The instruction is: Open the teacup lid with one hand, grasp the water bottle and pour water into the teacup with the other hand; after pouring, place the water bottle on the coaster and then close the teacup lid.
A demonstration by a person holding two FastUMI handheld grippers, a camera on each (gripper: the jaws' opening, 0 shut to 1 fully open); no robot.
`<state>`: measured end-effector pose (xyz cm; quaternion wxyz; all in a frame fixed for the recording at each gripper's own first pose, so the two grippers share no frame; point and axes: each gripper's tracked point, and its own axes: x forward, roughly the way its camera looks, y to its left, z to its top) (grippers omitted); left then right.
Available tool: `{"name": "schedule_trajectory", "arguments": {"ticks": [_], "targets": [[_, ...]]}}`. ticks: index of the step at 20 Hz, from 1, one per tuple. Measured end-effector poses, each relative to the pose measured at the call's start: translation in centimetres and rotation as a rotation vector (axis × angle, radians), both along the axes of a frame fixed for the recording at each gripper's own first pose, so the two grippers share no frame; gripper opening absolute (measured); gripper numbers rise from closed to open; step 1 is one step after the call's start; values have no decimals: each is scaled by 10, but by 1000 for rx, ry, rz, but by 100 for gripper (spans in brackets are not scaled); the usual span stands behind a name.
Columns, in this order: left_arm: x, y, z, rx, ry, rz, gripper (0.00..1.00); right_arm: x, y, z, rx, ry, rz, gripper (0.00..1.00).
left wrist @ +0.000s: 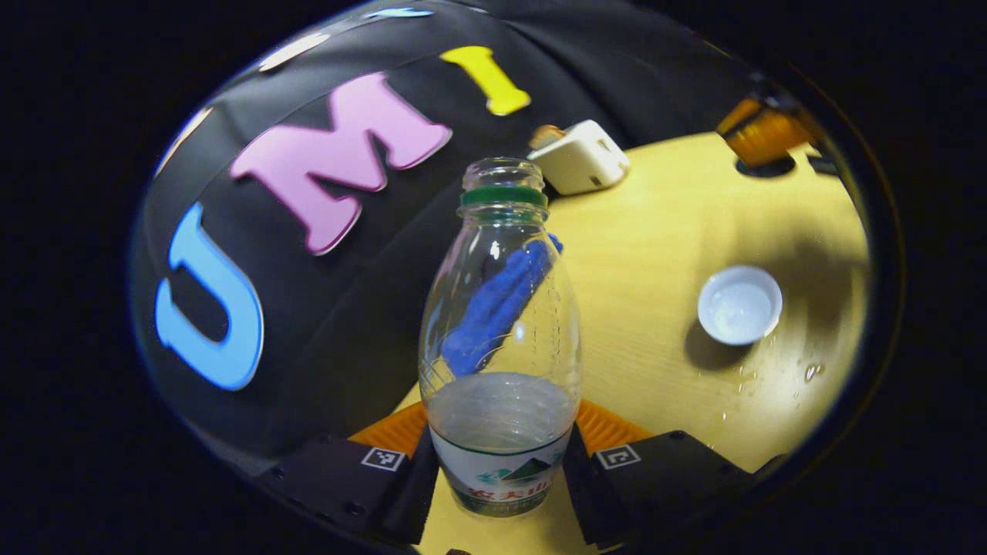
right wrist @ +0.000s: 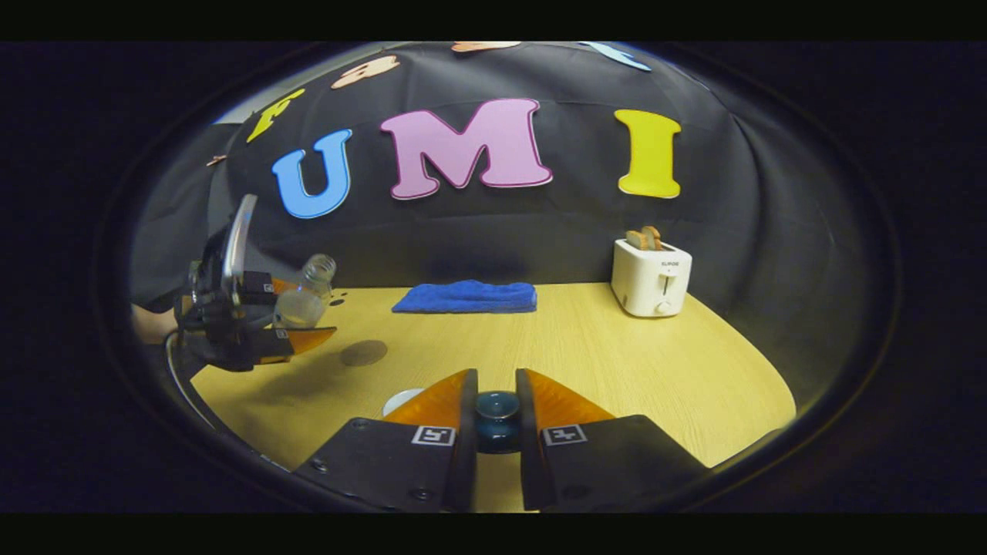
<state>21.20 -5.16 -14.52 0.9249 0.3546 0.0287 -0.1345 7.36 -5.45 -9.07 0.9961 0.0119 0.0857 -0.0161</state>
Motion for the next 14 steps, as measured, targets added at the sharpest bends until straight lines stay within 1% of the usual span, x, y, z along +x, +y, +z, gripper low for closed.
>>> {"name": "schedule_trajectory", "arguments": {"ticks": [1, 2, 3, 4, 5, 6, 8, 9, 11, 14], "targets": [[3, -1, -2, -79, 4, 10, 74, 2, 5, 0, 2, 2, 7, 26], [7, -2, -5, -149, 12, 15, 74, 4, 10, 0, 5, 3, 12, 22], [11, -2, -7, -209, 14, 18, 74, 6, 14, 0, 7, 1, 16, 27], [9, -3, -6, -267, 2, 9, 74, 9, 19, 1, 7, -4, 19, 26], [7, -5, -4, -323, -12, -11, 74, 12, 23, 0, 5, -9, 22, 22], [3, -9, -3, -384, -28, -49, 74, 15, 27, -1, 3, -15, 25, 26], [-1, -10, 0, -498, -51, -120, 75, 21, 34, -5, 13, -18, 29, 26], [1, -9, -2, -544, -52, -137, 75, 23, 38, -8, 28, -15, 31, 27], [2, -11, -8, -607, -42, -132, 75, 26, 43, -9, 39, -22, 29, 26], [3, -14, -8, -652, -42, -127, 75, 29, 44, -15, 8, -23, 25, 26]]}}
